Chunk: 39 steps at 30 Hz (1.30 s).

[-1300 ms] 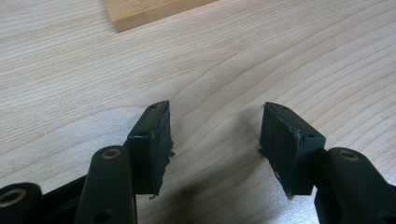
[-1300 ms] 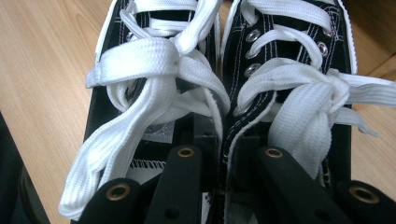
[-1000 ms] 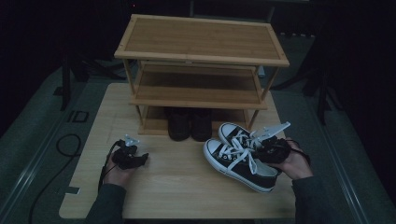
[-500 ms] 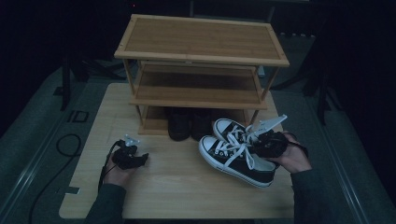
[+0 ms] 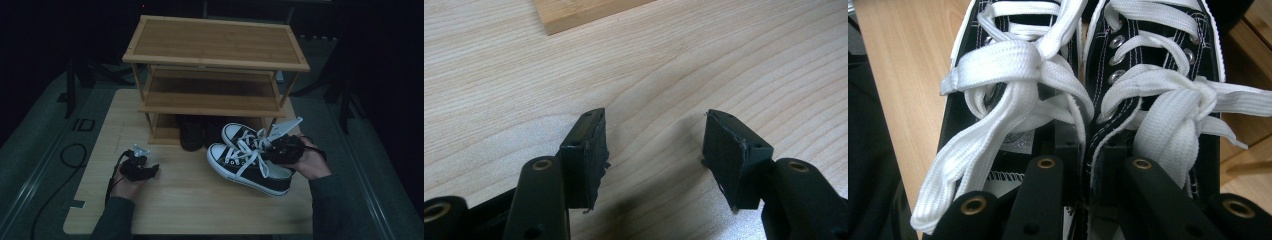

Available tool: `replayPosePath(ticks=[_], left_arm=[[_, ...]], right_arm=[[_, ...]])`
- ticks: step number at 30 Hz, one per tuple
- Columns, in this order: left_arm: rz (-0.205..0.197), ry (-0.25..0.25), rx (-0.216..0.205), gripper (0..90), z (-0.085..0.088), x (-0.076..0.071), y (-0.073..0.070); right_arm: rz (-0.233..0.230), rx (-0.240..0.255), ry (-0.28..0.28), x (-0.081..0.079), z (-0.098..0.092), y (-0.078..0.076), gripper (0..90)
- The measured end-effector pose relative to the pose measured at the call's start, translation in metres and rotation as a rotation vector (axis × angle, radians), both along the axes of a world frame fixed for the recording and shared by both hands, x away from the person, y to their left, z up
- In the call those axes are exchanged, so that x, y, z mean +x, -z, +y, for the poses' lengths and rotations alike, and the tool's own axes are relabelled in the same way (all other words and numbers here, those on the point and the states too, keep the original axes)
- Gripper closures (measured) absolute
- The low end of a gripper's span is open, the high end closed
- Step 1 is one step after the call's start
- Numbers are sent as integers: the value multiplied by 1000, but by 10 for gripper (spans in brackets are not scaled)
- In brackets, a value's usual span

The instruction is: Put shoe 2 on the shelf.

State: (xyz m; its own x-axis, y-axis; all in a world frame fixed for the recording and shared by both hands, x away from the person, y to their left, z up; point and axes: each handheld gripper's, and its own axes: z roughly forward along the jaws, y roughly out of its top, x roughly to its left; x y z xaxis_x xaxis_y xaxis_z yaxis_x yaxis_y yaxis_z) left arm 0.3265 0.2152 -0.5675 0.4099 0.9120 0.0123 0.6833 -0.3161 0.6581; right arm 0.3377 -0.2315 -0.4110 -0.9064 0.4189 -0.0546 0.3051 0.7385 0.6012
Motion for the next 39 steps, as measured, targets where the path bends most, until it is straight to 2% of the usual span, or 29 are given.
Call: replayPosePath(ticks=[8, 21, 27, 39], left_arm=[[-1, 0, -1, 435, 0, 0, 0], [-3, 0, -2, 434, -1, 0, 0], [-2, 2, -2, 433, -1, 0, 0], [-5, 2, -3, 429, -1, 0, 1]], right_arm=[[-13, -10, -17, 1, 10, -7, 835], [-28, 0, -13, -1, 8, -16, 837], [-38, 23, -29, -3, 10, -25, 838], [-38, 22, -85, -5, 23, -34, 837]])
